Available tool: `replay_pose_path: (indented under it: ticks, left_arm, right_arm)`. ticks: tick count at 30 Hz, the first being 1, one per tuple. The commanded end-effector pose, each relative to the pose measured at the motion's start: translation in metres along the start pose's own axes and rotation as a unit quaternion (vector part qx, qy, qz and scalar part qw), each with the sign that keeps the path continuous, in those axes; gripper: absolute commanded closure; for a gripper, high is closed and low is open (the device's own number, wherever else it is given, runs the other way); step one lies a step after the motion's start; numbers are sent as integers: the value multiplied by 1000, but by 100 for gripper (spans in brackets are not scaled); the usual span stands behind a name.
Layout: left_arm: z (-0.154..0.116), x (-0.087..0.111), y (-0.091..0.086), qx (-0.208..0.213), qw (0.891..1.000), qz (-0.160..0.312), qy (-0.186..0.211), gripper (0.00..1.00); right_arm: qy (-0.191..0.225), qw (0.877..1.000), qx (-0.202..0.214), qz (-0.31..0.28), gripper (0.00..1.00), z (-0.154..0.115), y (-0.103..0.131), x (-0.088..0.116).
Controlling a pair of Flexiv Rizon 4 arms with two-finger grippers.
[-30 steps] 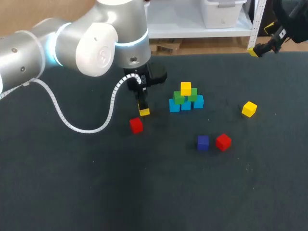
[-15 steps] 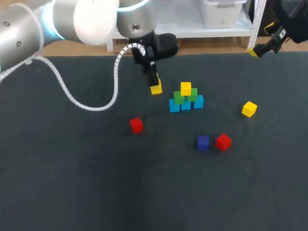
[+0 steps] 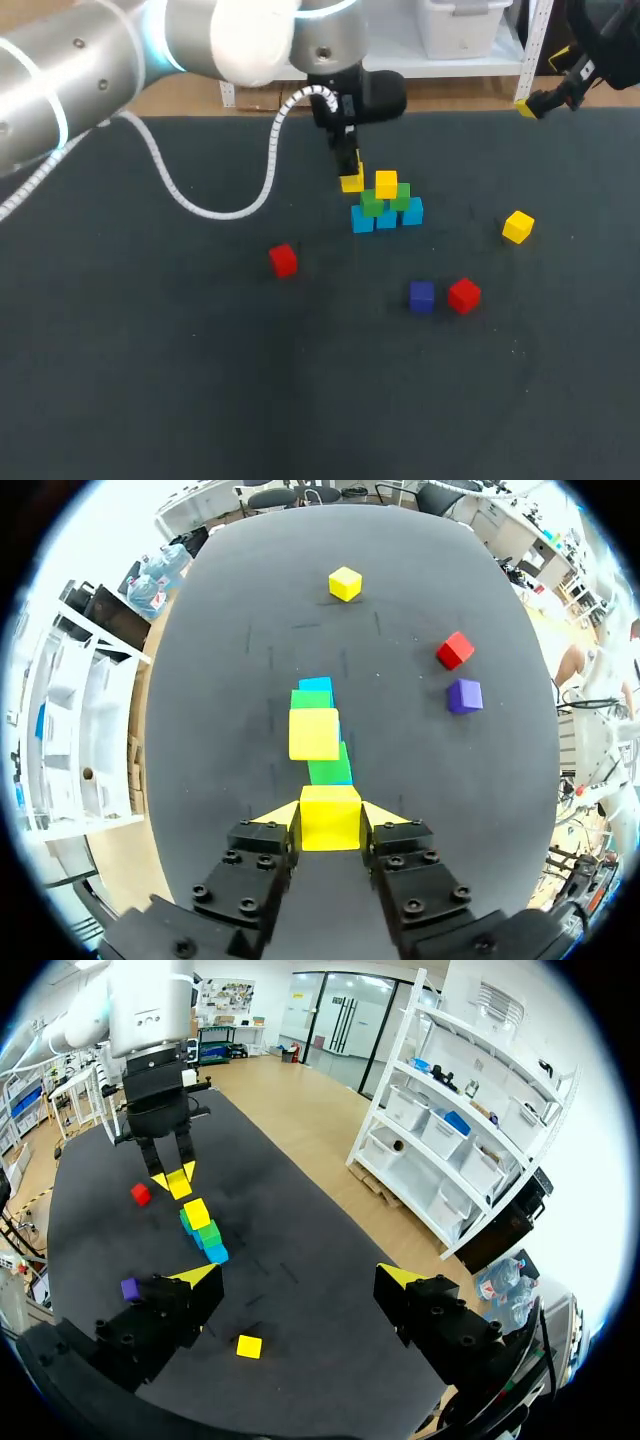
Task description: Place the blue cubes, place green cubes on the blue cubes, place the yellow cubes on the green cubes, then place the red cubes on the yellow cubes, and place purple cube on the red cubes.
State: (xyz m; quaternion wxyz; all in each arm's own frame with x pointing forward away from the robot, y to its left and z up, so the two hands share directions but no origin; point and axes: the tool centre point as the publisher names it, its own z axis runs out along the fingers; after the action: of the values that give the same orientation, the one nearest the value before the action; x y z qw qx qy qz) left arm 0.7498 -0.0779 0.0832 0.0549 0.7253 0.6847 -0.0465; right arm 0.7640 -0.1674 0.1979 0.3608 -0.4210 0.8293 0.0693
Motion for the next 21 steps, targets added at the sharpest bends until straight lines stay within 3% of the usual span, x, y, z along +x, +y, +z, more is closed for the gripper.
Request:
replay_pose_path:
  ticks: [1,21]
  left_arm:
    - [0,-9,11,19,1000,-10,15,100]
    - [2,-10,-14,22,999,-42,11,100]
  right_arm:
    - [0,1000,0,0,0,0,0,0]
    - [0,1000,0,0,0,0,0,0]
